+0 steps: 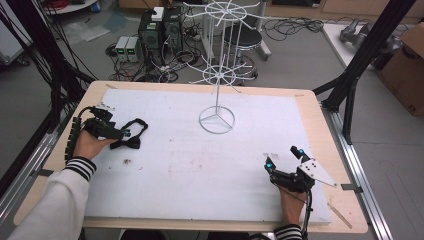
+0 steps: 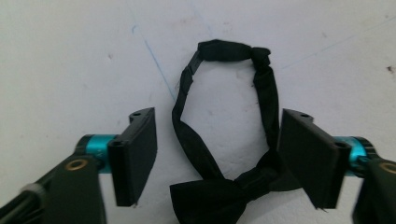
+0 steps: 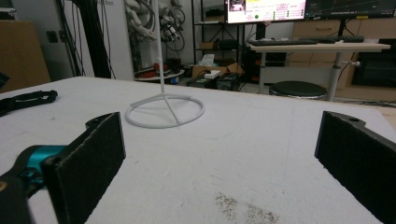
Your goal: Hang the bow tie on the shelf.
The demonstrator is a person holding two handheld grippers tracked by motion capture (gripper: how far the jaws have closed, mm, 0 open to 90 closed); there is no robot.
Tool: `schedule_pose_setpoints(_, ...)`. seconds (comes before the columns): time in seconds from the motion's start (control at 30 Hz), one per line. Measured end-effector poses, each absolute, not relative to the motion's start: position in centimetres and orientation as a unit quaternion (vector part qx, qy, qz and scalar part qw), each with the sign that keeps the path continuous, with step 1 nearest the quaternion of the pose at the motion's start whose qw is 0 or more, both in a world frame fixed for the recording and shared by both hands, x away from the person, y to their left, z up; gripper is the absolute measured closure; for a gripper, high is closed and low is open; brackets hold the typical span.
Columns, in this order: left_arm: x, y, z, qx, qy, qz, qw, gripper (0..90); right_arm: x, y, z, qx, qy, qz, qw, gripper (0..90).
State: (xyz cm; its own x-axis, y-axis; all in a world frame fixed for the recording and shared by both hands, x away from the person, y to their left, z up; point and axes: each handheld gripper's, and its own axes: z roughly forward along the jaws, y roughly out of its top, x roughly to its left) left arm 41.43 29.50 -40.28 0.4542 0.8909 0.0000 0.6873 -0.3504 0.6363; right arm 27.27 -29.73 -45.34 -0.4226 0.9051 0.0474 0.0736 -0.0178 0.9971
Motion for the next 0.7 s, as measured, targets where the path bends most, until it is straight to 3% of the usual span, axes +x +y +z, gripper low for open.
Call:
schedule_pose_setpoints(0.2,41.8,29.4,-40.8,0.804,0.502,0.166,0.274,34.0,27.2,-29.7,-45.3,0.406,0.604,0.588,0.352,0.7)
schedule_pose_setpoints(0.43,42.2,29.5,-41.4,0.800,0.518,0.161,0.256,46.8,27.2,-29.7,-45.3,0.407,0.603,0.588,0.352,0.7)
schedule_pose_setpoints(0.7,42.5,29.4,-41.9,0.803,0.525,0.143,0.242,50.5,27.2,-29.7,-45.3,0.408,0.603,0.588,0.352,0.7)
